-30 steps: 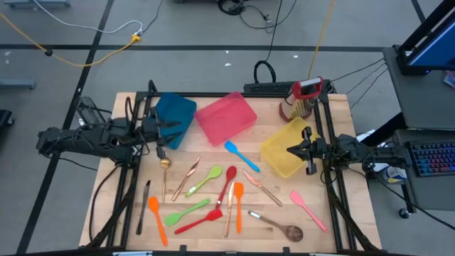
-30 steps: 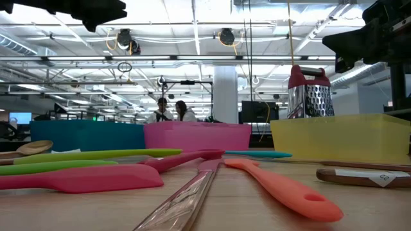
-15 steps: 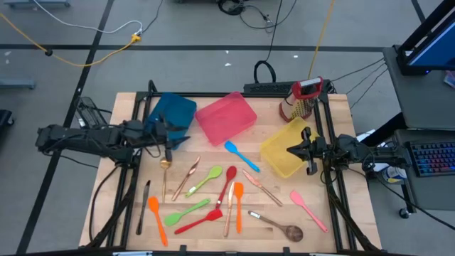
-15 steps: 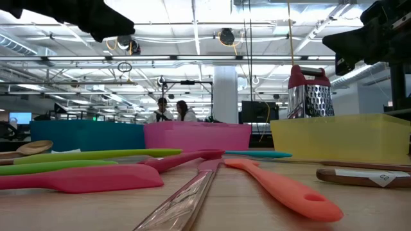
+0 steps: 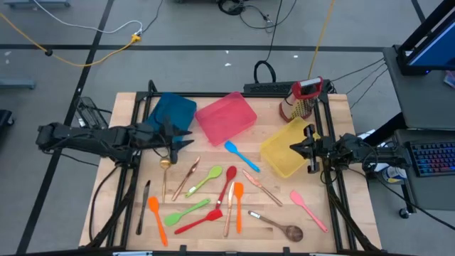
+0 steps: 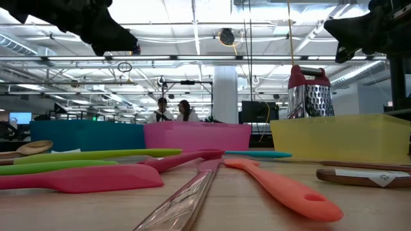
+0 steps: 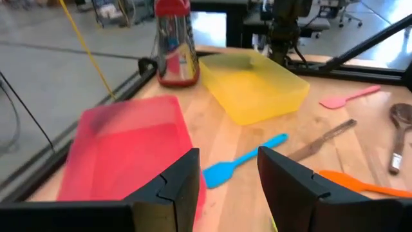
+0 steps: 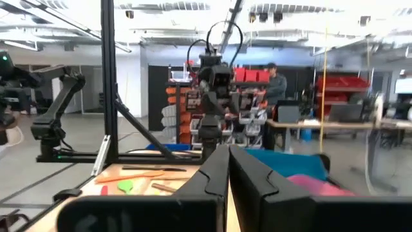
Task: Pick & Place Kitchen Items
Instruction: Put the green spoon into the blue bin
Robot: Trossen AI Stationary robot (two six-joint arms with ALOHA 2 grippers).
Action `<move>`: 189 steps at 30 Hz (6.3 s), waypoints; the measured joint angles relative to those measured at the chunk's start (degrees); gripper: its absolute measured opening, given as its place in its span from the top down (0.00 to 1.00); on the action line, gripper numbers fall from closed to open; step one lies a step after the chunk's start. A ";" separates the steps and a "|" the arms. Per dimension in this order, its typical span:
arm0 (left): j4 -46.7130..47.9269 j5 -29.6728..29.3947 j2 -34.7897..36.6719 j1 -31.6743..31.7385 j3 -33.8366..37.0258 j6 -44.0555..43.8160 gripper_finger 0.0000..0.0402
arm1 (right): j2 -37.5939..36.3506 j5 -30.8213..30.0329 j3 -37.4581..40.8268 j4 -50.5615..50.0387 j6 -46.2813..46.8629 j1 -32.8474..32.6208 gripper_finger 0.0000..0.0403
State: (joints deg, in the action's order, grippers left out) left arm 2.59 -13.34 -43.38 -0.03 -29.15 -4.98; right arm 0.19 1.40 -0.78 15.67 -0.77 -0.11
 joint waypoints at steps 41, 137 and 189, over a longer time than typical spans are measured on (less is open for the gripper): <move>-16.74 -5.41 -34.87 -20.52 0.02 -20.61 0.59 | 9.44 -11.88 0.00 19.67 -10.43 0.01 0.64; -13.88 -27.73 -21.65 -6.86 0.04 -18.30 0.90 | 12.85 -11.88 0.00 19.67 -7.61 0.01 0.65; -0.22 -18.36 -19.30 31.35 9.86 -19.45 0.91 | 12.85 -12.10 0.00 19.67 -7.61 0.01 0.65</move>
State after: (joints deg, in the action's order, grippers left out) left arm 2.37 -31.71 -62.67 31.32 -19.29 -24.43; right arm 13.04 -10.70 -0.78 35.33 -8.38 -0.10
